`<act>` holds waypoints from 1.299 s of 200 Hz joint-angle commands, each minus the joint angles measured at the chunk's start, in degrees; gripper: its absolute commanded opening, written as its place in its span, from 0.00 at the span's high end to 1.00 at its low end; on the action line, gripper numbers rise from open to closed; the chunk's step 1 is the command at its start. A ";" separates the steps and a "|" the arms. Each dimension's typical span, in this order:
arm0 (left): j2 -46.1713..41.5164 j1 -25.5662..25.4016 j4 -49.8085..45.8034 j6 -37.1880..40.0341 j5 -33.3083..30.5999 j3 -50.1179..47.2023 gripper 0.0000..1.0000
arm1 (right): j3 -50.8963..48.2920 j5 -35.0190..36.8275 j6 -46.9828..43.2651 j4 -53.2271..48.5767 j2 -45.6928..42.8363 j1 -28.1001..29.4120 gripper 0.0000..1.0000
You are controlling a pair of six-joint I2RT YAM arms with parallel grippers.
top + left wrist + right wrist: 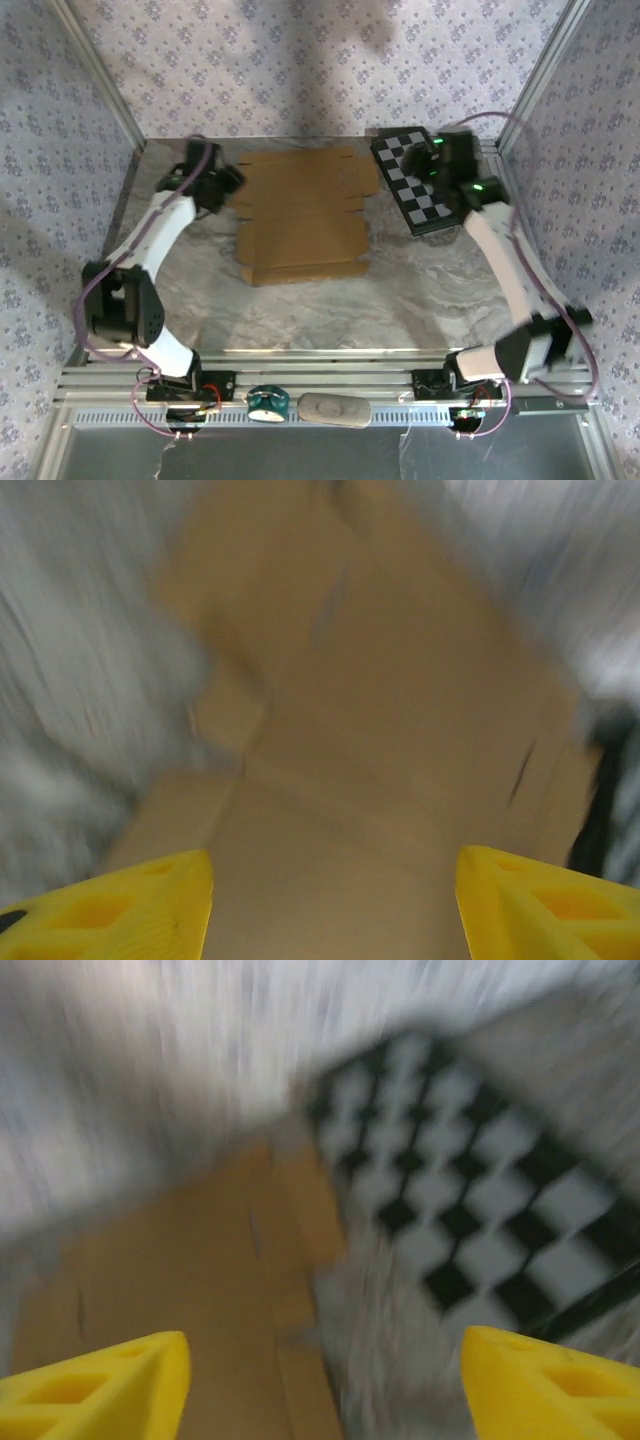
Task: Fold the paper box
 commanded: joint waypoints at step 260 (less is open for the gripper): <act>3.85 -8.85 -9.61 -4.76 21.36 0.66 0.53 | 25.69 -21.10 4.70 -10.96 41.58 -3.55 0.37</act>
